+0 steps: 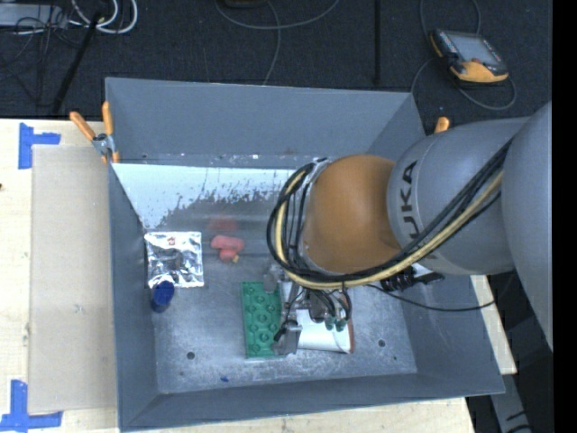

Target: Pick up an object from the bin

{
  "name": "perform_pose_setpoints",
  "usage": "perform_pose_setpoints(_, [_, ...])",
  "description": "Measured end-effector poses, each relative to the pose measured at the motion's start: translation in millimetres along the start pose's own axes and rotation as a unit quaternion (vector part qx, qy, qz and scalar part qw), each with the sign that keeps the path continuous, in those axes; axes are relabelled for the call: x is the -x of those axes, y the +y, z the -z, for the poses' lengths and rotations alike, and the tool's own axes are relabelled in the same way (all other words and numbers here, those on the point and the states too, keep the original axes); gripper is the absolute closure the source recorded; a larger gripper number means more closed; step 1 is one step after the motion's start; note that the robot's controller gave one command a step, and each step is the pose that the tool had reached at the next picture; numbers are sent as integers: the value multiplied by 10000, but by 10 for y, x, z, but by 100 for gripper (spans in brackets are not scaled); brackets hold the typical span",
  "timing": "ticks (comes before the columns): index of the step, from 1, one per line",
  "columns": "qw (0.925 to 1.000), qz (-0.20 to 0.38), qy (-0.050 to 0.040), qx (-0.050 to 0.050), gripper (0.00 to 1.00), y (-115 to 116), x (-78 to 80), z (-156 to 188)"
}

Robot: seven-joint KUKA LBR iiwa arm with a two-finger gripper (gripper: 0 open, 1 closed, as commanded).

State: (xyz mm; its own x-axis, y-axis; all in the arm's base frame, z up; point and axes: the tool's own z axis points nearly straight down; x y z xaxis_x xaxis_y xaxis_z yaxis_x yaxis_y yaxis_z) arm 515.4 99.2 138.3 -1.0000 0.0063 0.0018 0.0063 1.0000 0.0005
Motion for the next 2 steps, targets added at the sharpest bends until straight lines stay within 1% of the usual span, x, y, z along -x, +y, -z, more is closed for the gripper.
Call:
perform_pose_setpoints(1, [9999, -138, 5, 3, 0, -106, 538, -722])
perform_pose_setpoints(2, [9999, -142, -25, 14, 100, -100, 544, -666])
